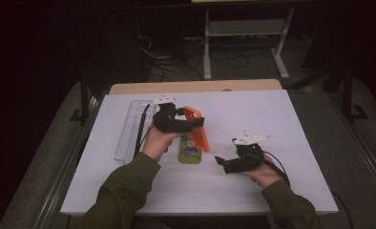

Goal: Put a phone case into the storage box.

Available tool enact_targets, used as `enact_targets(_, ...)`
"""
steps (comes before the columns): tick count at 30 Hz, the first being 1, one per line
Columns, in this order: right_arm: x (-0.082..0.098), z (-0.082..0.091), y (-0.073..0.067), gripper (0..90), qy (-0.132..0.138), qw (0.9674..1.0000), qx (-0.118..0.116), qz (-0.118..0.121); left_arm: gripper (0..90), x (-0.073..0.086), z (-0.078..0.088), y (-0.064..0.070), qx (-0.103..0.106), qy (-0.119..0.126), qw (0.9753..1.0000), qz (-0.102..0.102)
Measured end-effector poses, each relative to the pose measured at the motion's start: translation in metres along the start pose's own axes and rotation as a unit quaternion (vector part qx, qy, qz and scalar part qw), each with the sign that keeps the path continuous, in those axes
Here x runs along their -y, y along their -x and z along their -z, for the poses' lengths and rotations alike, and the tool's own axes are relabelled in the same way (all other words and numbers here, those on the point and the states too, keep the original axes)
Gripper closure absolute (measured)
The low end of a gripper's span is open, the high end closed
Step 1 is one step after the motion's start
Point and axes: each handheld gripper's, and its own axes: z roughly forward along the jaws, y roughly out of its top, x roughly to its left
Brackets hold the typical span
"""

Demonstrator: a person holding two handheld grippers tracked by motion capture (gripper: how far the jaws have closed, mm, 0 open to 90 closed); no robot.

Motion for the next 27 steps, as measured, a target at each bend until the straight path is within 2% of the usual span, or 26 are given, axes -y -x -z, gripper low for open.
enact_targets(6, 0.012, 0.007, 0.007, 0.7, -0.003, 1.0000, 0.000, -0.005, 16.1, -0.009, 0.009, -0.006, -0.011, 0.011, 0.9999, 0.001)
enact_targets(13, 0.024, 0.013, 0.010, 0.0, 0.002, 0.9997, 0.025, 0.000, 16.1, -0.023, 0.023, -0.015, -0.025, 0.021, 0.9995, -0.002)
enact_targets(19, 0.035, 0.021, 0.017, 0.0, 0.001, 0.9996, 0.028, -0.005, 16.1, -0.036, 0.037, -0.022, -0.038, 0.032, 0.9987, -0.009)
enact_targets(20, 0.036, 0.022, 0.016, 0.0, -0.003, 0.9996, 0.027, -0.012, 16.1, -0.039, 0.039, -0.023, -0.042, 0.034, 0.9985, -0.009)
enact_targets(21, 0.037, 0.022, 0.018, 0.0, -0.001, 0.9996, 0.028, -0.004, 16.1, -0.040, 0.041, -0.024, -0.044, 0.033, 0.9984, -0.012)
enact_targets(22, 0.038, 0.023, 0.017, 0.0, -0.004, 0.9995, 0.027, -0.012, 16.1, -0.042, 0.042, -0.025, -0.048, 0.035, 0.9982, -0.014)
enact_targets(23, 0.040, 0.024, 0.018, 0.0, -0.005, 0.9996, 0.029, -0.005, 16.0, -0.044, 0.044, -0.027, -0.051, 0.035, 0.9980, -0.015)
enact_targets(24, 0.041, 0.025, 0.016, 0.0, -0.010, 0.9995, 0.028, -0.014, 16.1, -0.045, 0.045, -0.029, -0.054, 0.035, 0.9978, -0.016)
enact_targets(25, 0.043, 0.025, 0.017, 0.0, -0.009, 0.9995, 0.028, -0.003, 16.0, -0.047, 0.047, -0.032, -0.059, 0.035, 0.9975, -0.018)
enact_targets(27, 0.045, 0.025, 0.017, 0.0, -0.016, 0.9995, 0.026, -0.010, 16.0, -0.049, 0.050, -0.036, -0.068, 0.037, 0.9968, -0.018)
